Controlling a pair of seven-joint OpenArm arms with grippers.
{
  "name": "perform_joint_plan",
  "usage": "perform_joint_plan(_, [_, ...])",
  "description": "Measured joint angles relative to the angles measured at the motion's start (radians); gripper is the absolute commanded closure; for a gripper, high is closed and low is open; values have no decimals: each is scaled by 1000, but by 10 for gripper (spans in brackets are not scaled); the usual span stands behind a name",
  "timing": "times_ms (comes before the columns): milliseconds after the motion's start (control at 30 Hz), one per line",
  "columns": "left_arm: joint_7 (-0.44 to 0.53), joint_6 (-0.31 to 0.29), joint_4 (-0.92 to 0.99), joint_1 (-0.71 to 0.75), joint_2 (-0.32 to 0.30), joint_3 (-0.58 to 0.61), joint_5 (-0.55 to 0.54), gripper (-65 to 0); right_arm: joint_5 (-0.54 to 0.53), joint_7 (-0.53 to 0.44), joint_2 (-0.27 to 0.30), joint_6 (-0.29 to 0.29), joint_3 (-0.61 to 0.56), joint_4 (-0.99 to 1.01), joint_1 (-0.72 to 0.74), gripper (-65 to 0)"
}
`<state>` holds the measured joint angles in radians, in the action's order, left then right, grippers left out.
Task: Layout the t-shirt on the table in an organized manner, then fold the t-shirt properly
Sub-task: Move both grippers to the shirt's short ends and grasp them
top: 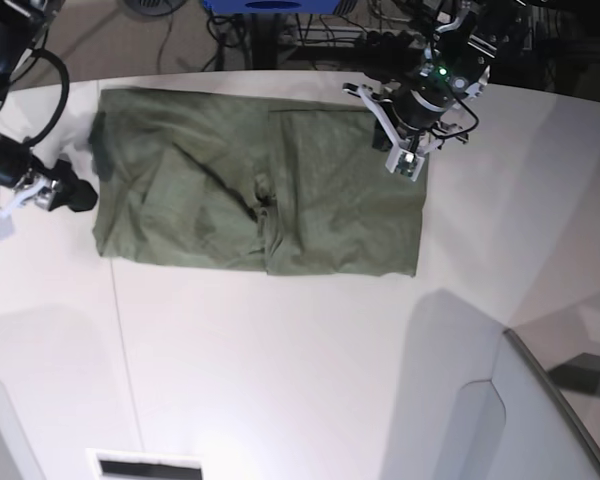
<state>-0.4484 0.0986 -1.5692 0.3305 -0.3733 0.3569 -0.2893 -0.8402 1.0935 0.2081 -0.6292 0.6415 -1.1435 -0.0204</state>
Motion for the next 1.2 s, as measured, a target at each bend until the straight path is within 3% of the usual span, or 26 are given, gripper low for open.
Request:
perform_joint_plan(100, [8, -18, -74, 41, 0, -89, -5, 0, 3, -2, 8, 1, -9, 48, 4, -476])
perform_joint_plan(267, [-3, -16, -164, 126, -1, -339, -5, 0, -2, -2, -2, 0, -140, 59, -7, -476])
perform_joint_plan(400, [0, -20, -172, 136, 2, -472, -8, 0, -6, -13, -44, -1, -175, 58, -2, -476])
perform_joint_plan(500, [2, -94, -171, 150, 5, -570, -11, 0, -16, -12, -43, -5, -180, 68, -2, -476])
perform_joint_plan(567, [2, -133, -170, 155, 40, -649, -1, 0, -29, -13, -39, -8, -180, 90, 3, -476])
perform_joint_plan(633, [-3, -225, -166, 154, 77, -714, -4, 0, -30, -14, -37, -9, -179, 101, 6, -476])
perform_joint_plan(700, [2, -276, -147, 148, 112, -759, -8, 0, -35, -20, -43, -9, -179, 103, 7, -476])
perform_joint_plan(833, [-3, -335, -82, 140, 144, -806, 0, 0, -40, -31, -57, -11, -228, 103, 9, -471])
perform_joint_plan(1033, [4, -335, -15, 132, 149, -818, 3, 0, -47, -31, -85, -12, -262, 103, 11, -468])
perform_joint_plan(1200, [38, -333, 146, 29, 148, -782, 10, 0, -47, -39, -93, -13, -262, 103, 12, -467])
